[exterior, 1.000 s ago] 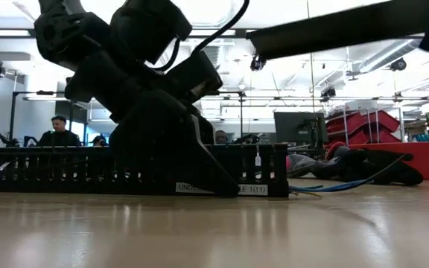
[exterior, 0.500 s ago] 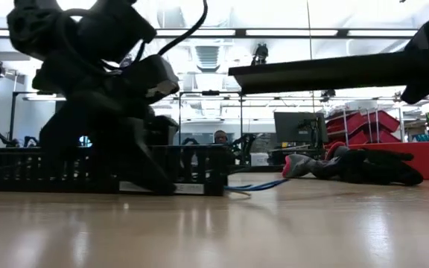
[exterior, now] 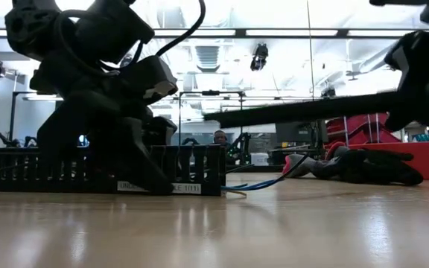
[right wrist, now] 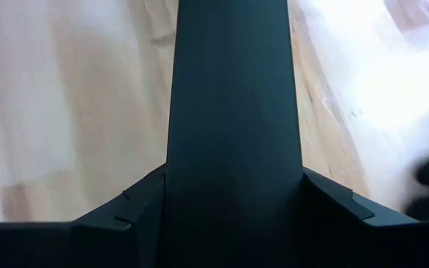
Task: Ziptie cables
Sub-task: Insert the black cable duct cover into the black cable duct
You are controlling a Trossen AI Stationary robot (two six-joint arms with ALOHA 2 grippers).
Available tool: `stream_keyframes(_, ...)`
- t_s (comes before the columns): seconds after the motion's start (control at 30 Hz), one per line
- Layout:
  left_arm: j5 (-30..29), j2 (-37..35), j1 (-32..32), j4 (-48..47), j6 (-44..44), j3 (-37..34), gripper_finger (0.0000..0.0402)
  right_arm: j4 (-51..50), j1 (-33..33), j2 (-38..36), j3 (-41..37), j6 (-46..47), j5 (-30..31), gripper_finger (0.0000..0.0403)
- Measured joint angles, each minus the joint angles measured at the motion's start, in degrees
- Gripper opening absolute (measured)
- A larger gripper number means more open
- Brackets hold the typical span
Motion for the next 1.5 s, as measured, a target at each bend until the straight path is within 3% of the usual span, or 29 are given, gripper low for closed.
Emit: stream_keyframes(1.5,1.9,0.1,-0.1,0.7,3.9,0.5,0.0235,-0.5,-1.0,3.8,-0.8,3.3,-1.6,0.0213)
